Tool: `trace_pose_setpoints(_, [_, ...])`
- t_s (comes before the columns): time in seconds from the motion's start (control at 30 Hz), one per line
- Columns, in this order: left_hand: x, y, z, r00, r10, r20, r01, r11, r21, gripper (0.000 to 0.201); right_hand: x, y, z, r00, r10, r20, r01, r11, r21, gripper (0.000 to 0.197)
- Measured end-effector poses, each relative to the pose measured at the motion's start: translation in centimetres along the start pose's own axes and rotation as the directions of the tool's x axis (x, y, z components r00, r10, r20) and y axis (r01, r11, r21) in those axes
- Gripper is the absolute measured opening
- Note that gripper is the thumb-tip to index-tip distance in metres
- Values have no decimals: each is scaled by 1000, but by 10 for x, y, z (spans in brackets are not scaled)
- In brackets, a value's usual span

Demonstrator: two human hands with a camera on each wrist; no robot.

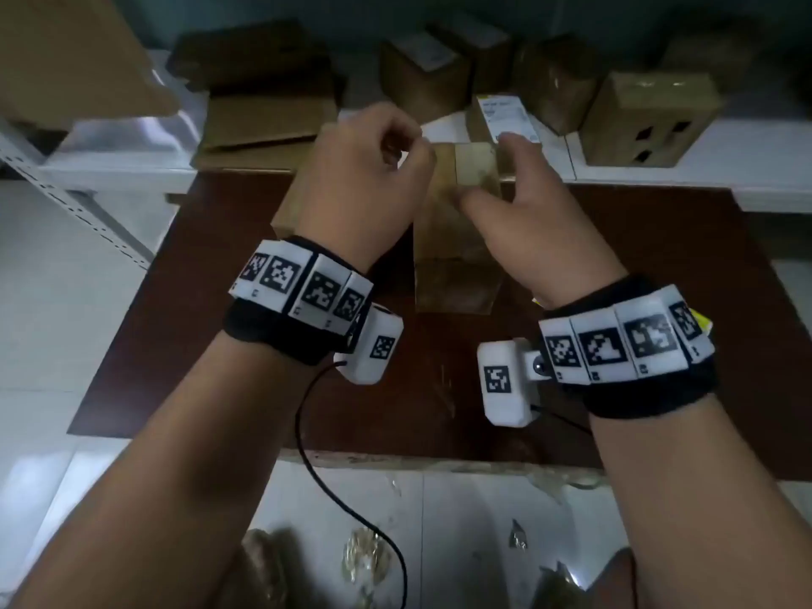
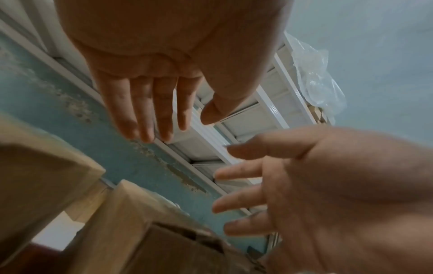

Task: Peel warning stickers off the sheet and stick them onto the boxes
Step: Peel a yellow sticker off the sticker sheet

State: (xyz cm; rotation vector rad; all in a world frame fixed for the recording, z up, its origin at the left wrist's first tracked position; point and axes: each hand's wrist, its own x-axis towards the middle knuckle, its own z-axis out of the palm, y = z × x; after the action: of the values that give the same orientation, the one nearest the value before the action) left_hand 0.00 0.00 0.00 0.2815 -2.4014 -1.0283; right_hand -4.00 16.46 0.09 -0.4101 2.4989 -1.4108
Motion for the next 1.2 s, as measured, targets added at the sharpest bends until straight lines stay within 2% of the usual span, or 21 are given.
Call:
trace_pose_setpoints(0.07, [-4, -7, 3, 999, -40, 21, 41, 997, -59, 14, 2, 14, 8, 1000, 23, -20, -22, 999, 33, 88])
trace_pose_setpoints(0.1, [-6, -12, 4, 998, -58, 41, 60, 996, -71, 14, 2, 22, 12, 999, 41, -18, -40, 998, 42, 87])
trace_pose_setpoints(0.2, [-7, -15, 7, 975, -126, 181, 131, 991, -12, 18, -1, 28, 16, 999, 45, 3, -45, 986, 160, 60])
trace_pose_setpoints(0.27, [-8, -11, 3, 960, -144, 239, 159, 986, -43, 25, -6, 20, 15, 1000, 28, -4, -26, 981, 195, 43])
trace_pose_setpoints(0.33, [-6, -2, -2, 967, -140, 215, 171, 976, -134, 27, -7, 12, 10, 998, 37, -48, -26, 977, 212, 33])
trace_pose_setpoints(0.4, [-12, 2, -6, 965, -172, 196, 203, 967, -154, 28, -12, 8, 6, 997, 36, -74, -19, 976, 219, 27])
trace_pose_setpoints(0.5, [-29, 10, -16, 965, -178, 195, 193, 979, -64, 27, -32, 3, 2, 995, 4, -104, 9, 993, 118, 39])
trace_pose_setpoints(0.6, [-48, 19, -28, 982, -149, 118, 154, 988, -32, 33, -56, 7, -4, 983, -59, -175, 67, 997, 41, 54])
trace_pose_setpoints(0.67, [-61, 28, -34, 988, -142, 69, 143, 990, -19, 37, -75, 10, -6, 974, -85, -211, 96, 994, 44, 50])
trace_pose_setpoints(0.8, [-88, 56, -39, 991, -105, 88, 107, 994, -20, 38, -109, 22, -12, 945, -112, -308, 145, 985, 88, 42])
trace_pose_setpoints(0.9, [-107, 68, -40, 995, -81, 51, 87, 989, -120, 31, -131, 35, -20, 920, -94, -381, 152, 981, 124, 39])
trace_pose_setpoints(1.0, [-133, 62, -33, 984, -178, 27, 176, 920, -351, 36, -150, 46, -25, 912, -66, -406, 134, 981, 140, 36])
trace_pose_setpoints(1.07, [-147, 57, -25, 979, -196, 51, 200, 889, -412, 39, -157, 48, -27, 909, -62, -412, 121, 986, 117, 36])
trace_pose_setpoints(1.2, [-163, 43, -1, 957, -259, 129, 288, 812, -508, 24, -154, 49, -28, 903, -48, -426, 95, 991, 91, 36])
